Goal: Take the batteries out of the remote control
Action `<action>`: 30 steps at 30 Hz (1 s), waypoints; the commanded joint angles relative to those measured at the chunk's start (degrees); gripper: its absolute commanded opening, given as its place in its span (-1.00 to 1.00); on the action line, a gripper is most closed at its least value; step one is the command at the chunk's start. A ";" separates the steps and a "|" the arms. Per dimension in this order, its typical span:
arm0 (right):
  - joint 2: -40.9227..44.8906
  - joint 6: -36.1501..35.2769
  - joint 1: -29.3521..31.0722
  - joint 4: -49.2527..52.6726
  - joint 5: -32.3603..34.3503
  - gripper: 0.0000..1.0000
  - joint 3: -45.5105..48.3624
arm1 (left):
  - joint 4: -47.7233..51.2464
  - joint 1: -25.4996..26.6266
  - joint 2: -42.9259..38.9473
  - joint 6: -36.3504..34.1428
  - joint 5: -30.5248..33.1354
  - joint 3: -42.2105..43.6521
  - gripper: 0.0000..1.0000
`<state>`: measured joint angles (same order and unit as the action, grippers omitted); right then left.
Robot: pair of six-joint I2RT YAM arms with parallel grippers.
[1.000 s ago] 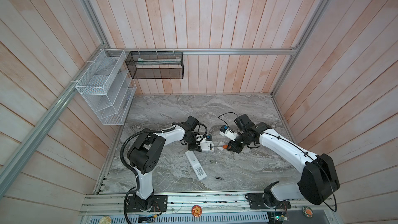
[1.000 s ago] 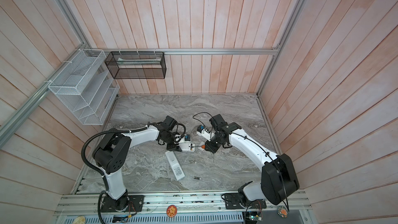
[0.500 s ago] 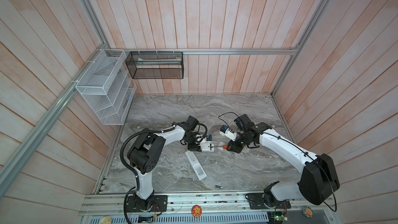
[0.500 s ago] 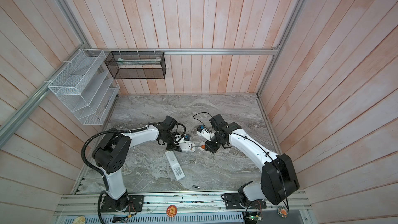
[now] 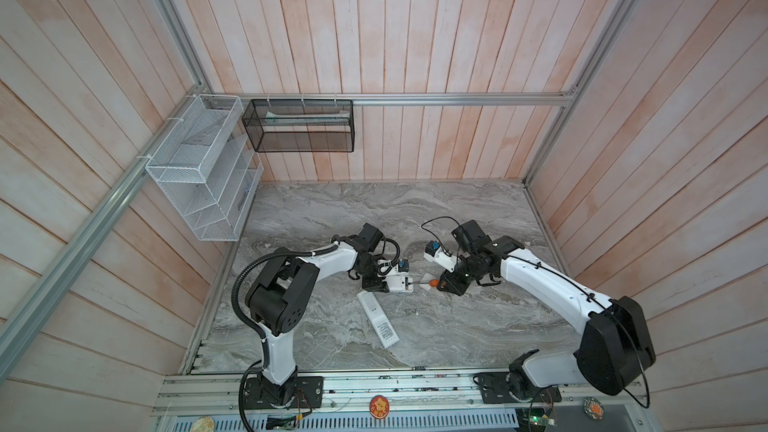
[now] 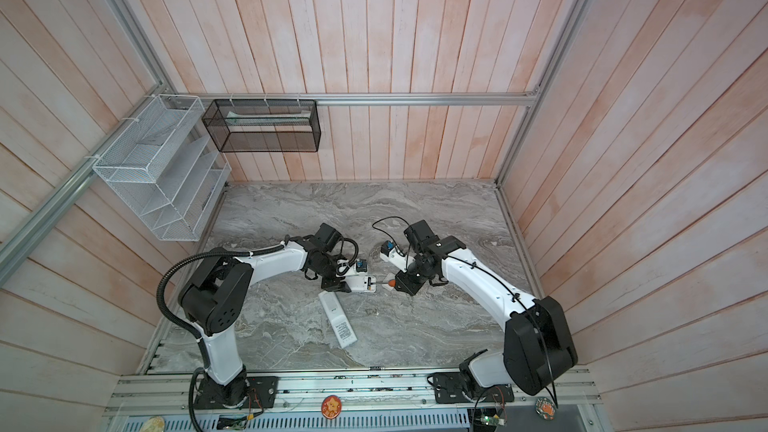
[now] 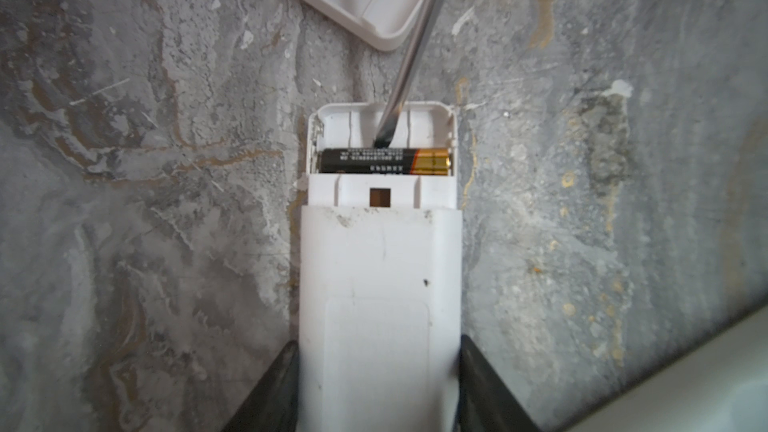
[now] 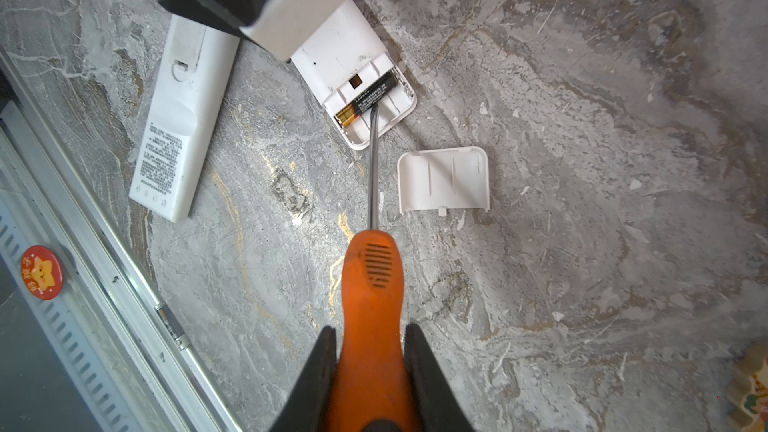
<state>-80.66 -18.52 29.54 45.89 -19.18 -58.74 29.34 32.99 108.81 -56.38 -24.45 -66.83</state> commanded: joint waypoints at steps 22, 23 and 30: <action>-2.83 -2.31 0.92 0.66 -5.32 -1.00 0.58 | 4.74 -0.99 -1.21 -0.49 -6.85 0.23 -0.49; -2.90 -2.31 0.86 0.21 -5.37 -1.00 0.71 | 4.84 -1.09 -1.21 -0.44 -7.09 0.21 -0.49; -3.36 -3.03 0.41 -0.19 -5.76 -1.00 1.13 | 5.20 -1.36 -1.50 -0.57 -7.49 0.17 -0.49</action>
<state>-82.17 -19.97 29.52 45.39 -21.76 -58.96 32.84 31.11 108.31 -56.55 -26.81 -66.78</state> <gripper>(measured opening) 0.259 0.551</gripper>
